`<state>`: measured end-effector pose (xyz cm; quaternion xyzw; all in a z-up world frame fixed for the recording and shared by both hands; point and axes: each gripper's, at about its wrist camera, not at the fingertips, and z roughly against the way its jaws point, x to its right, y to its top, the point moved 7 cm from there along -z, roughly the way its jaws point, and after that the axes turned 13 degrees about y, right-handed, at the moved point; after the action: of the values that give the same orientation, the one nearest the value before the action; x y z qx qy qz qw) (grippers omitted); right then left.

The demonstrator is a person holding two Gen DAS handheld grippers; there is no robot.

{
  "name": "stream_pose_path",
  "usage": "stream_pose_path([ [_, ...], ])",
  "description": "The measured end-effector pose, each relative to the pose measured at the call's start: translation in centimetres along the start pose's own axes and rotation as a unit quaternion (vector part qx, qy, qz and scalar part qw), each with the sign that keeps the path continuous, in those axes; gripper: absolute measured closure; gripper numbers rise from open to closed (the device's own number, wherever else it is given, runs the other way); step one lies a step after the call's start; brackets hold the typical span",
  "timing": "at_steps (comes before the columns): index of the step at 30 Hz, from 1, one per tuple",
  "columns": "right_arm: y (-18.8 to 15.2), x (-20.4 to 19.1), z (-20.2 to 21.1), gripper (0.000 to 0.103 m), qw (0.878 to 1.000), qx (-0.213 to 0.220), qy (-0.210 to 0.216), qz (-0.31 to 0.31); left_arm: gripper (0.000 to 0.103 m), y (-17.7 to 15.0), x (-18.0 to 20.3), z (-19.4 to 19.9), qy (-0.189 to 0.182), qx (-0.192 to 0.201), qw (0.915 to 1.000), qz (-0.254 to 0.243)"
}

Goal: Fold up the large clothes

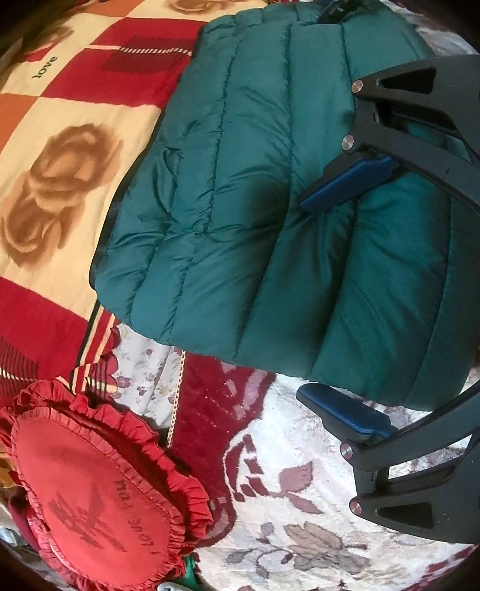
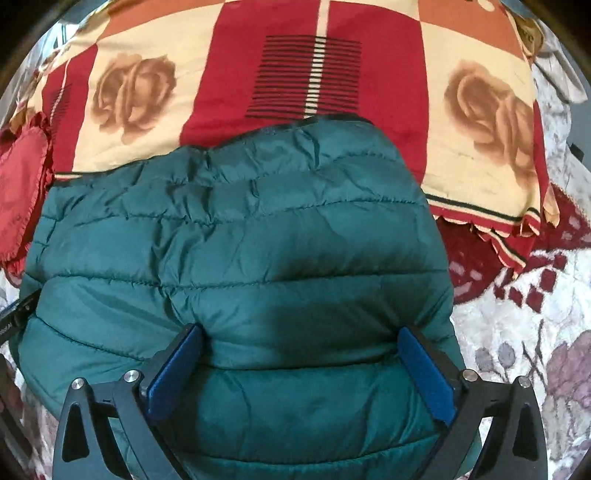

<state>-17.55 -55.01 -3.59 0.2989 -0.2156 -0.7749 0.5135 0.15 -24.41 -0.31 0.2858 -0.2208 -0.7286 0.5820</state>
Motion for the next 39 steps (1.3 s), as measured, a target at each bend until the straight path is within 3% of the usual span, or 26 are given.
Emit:
stream_pose_path([
  [7,0.0,0.3,3.7,0.0,0.998,0.032,0.035,-0.042,0.008,-0.1,-0.6,-0.2,-0.024,-0.019,0.9994,0.016],
  [10,-0.5,0.3,4.8,0.0,0.998,0.035,0.026,-0.037,0.008,-0.1,-0.6,0.0,-0.02,-0.018,0.9995,0.015],
  [16,-1.8,0.5,2.9,0.0,1.0,-0.002,-0.002,-0.018,0.008,-0.3,-0.4,0.3,-0.011,-0.013,0.9997,0.017],
  [21,-1.5,0.6,4.9,0.0,0.998,0.019,0.036,-0.041,0.008,-0.6,-1.4,1.1,-0.045,-0.058,0.9969,0.028],
  [24,-2.2,1.3,6.8,0.0,0.993,0.037,0.077,-0.079,0.008,-0.7,-3.0,2.2,-0.089,-0.074,0.9917,0.056],
  [29,-4.6,4.0,8.2,0.0,0.986,0.036,0.104,-0.126,0.008,-2.0,-4.7,2.6,-0.151,-0.096,0.9796,0.091],
  [37,-6.6,5.2,5.8,0.0,0.964,0.026,0.173,-0.201,0.008,-3.2,-7.0,1.1,-0.195,-0.127,0.9537,0.191],
  [39,-6.4,5.2,5.1,0.0,0.961,0.028,0.183,-0.205,0.008,-3.0,-6.8,0.6,-0.199,-0.132,0.951,0.197],
])
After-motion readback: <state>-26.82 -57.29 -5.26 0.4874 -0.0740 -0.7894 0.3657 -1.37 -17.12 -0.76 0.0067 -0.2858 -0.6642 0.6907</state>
